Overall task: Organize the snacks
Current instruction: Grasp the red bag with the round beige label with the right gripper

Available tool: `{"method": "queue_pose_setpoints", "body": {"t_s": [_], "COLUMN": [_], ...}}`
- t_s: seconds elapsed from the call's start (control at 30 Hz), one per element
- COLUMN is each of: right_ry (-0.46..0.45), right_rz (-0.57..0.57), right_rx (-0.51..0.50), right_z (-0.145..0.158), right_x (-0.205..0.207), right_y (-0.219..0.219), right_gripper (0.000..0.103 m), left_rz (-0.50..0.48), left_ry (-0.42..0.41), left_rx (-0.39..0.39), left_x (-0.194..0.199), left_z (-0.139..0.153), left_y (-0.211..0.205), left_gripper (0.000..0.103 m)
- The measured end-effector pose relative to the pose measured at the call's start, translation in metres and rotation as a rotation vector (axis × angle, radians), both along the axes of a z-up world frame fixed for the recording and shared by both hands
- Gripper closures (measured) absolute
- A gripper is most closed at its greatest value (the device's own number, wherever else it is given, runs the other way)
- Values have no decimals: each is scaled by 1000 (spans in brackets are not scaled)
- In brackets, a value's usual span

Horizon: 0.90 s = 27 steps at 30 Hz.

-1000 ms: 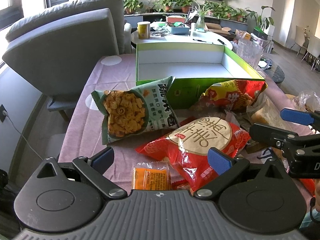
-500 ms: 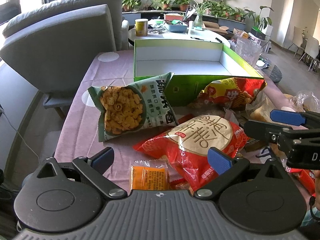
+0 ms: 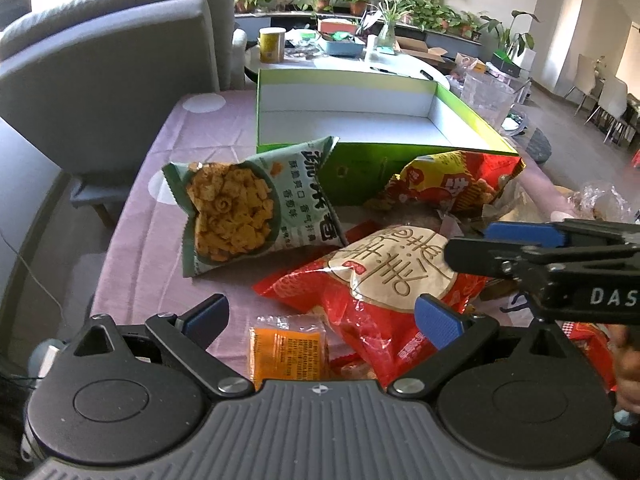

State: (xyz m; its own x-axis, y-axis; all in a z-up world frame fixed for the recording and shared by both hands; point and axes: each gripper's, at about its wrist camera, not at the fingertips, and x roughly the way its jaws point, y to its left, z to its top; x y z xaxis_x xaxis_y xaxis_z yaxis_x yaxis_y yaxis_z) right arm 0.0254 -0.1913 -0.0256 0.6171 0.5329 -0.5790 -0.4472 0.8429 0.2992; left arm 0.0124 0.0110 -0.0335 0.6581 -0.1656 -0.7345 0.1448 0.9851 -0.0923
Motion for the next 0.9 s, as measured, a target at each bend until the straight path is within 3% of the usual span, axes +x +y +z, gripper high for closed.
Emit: {"method": "queue_pose_setpoints", "body": {"t_s": [0.3,0.67,0.9], "right_ry": [100,187,267], "right_rz": [48,83,103], "right_rx": [11,31,31], "right_z": [-10,-13,-17], "right_x": [20,34,44], "right_y": [7,9,10], "right_gripper": [17,17,17], "left_rz": [-32,-95,-87], "left_ry": [19,63,106], "left_rx": [-16,-104,-121], "left_x": [9,26,30], "left_z": [-4,-17,-21], "left_y": [-2,1,5], "left_gripper": [4,6,6]}}
